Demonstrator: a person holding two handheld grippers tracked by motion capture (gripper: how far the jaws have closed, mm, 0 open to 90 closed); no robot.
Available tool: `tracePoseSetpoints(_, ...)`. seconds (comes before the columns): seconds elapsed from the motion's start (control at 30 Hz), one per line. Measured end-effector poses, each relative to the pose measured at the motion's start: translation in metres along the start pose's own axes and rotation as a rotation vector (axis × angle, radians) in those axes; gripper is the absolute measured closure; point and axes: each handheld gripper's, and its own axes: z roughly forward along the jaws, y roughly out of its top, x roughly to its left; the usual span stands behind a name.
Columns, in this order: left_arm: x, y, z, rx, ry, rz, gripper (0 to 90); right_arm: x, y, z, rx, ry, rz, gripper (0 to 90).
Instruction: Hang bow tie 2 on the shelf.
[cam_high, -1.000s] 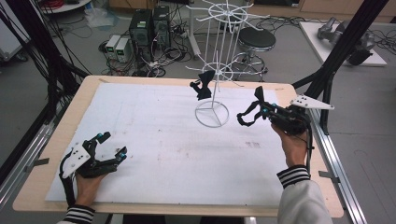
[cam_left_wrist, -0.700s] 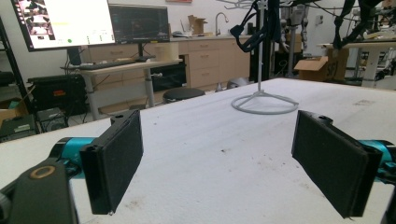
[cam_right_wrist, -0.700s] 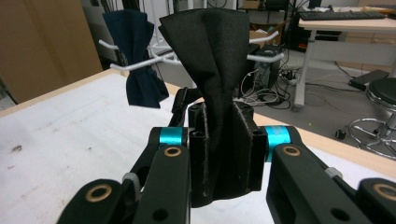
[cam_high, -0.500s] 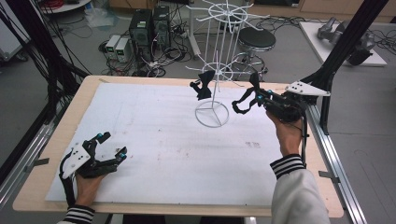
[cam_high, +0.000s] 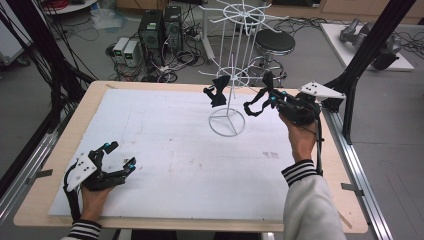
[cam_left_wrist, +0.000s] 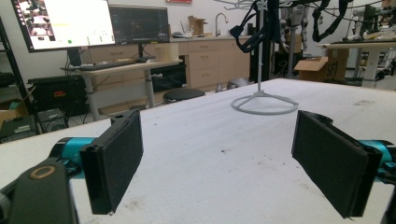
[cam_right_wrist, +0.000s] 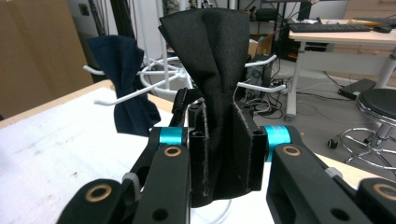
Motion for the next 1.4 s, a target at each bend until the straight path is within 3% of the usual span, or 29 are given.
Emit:
tracePoseSetpoints(0.33,0.0,0.0,0.0,-0.001,-0.001,-0.001,17.1,-0.003,0.002,0.009,0.005,-0.018,-0.001,77.6)
tracePoseSetpoints(0.67,0.0,0.0,0.0,0.0,0.001,0.0,17.1,-0.011,-0.003,0.021,0.014,-0.029,0.028,77.6)
tracePoseSetpoints(1.13,0.0,0.0,0.0,-0.001,-0.004,0.003,17.1,-0.014,-0.011,0.032,0.074,-0.029,0.055,77.4)
tracePoseSetpoints(1.4,0.0,0.0,0.0,-0.002,-0.002,0.001,17.1,-0.012,-0.02,0.039,0.106,-0.025,0.045,77.4)
